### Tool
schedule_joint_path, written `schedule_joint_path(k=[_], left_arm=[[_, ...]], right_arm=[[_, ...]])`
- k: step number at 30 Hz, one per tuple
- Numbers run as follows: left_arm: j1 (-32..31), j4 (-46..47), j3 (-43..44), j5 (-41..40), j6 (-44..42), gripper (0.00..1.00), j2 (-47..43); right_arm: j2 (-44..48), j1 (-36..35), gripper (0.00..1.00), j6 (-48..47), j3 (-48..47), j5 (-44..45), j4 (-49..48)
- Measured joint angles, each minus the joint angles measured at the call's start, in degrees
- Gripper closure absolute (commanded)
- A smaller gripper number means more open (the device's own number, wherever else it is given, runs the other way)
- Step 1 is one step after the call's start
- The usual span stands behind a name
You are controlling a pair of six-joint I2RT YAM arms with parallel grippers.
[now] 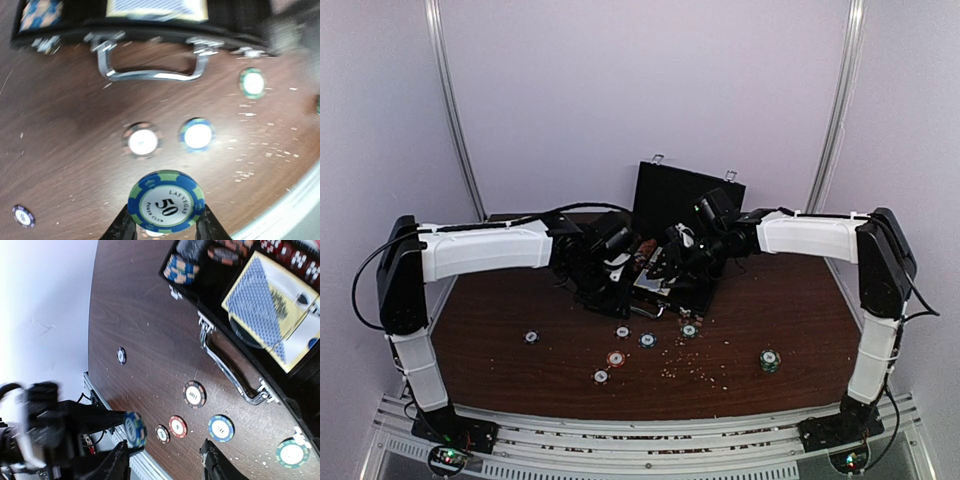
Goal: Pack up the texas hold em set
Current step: Pass from the left arm to the right
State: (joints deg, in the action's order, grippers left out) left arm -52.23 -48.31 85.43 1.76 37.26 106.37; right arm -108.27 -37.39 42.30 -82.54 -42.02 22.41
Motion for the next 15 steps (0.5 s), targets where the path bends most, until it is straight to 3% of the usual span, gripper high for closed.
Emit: schedule_joint_path(k=[15], left_arm=[[-0.72, -2.86, 5.01, 3.65, -4.39, 0.88, 0.11]], right_arm=[[-2.38, -2.03, 0.5, 4.81, 4.55, -11.13, -4.28]])
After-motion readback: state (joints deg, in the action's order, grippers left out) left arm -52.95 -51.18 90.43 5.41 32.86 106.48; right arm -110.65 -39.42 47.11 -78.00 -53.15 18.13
